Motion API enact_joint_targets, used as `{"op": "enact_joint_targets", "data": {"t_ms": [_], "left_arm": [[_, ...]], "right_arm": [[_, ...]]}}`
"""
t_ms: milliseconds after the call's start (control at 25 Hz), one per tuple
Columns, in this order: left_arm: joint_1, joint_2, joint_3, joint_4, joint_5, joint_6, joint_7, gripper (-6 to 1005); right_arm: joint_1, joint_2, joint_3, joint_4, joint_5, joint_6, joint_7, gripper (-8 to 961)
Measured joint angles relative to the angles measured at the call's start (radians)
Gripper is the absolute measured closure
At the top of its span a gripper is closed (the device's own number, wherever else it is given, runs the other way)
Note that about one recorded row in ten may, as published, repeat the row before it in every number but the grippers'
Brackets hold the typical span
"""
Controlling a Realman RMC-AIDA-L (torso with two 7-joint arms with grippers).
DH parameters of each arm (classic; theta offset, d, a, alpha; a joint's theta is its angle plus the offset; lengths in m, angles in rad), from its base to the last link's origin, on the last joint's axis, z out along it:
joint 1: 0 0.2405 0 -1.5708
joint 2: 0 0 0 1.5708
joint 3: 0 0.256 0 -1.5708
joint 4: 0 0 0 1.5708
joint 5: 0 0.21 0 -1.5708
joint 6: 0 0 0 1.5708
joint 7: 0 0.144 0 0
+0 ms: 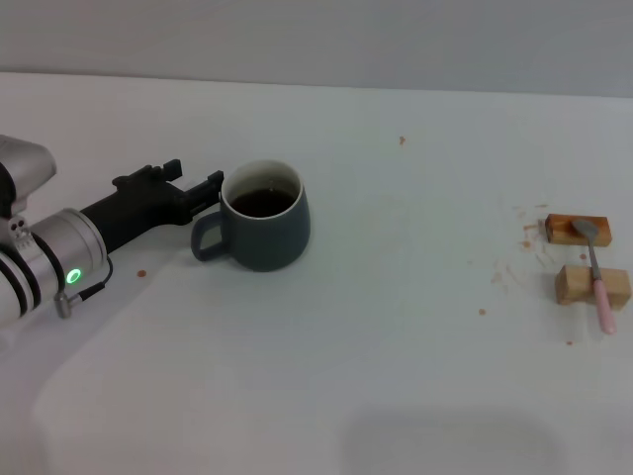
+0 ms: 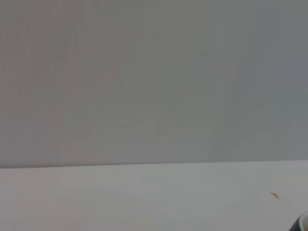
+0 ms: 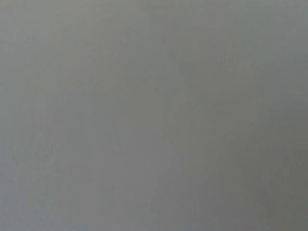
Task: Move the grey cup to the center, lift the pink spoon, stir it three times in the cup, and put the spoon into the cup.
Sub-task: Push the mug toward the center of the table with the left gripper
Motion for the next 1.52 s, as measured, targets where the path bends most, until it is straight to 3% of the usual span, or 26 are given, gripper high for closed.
{"op": "enact_joint_targets", "data": {"t_ms": [680,1520], "left_arm": [[-0.014,-0.001,0.107,0.01,0.0,0.086,-0.051,277],[-0.031,-0.042,0.2,0.013,0.0,0.107,-0.053,277]], "right_arm": [[-0.008,0.0,-0.001,-0.003,-0.01,0.02,-0.004,234],[-0.015,0.005,-0.015,0.017,-0.022,0.023,0.0,240]]}}
